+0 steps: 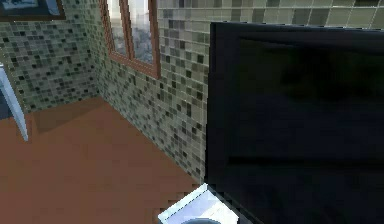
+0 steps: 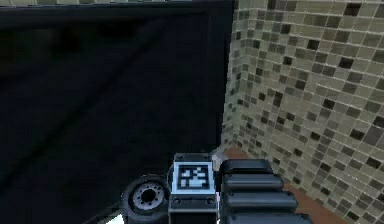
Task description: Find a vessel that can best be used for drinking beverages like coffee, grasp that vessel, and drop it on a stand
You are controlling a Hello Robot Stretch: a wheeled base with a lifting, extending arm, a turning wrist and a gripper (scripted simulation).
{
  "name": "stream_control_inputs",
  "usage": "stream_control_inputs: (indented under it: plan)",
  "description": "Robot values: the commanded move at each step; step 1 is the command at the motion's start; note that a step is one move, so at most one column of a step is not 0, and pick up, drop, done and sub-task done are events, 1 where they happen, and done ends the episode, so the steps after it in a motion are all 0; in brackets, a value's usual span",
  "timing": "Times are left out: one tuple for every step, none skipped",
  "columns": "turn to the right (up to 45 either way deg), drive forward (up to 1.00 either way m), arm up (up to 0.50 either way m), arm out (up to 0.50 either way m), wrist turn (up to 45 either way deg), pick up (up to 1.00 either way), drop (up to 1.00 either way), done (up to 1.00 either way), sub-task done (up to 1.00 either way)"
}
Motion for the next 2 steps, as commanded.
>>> stream_control_inputs:
  plan:
    - [0.0, 0.00, 0.00, 0.34, 0.0, 0.00, 0.00, 0.00, 0.00]
    - [0.0, 0.00, 0.00, 0.00, 39.0, 0.00, 0.00, 0.00, 0.00]
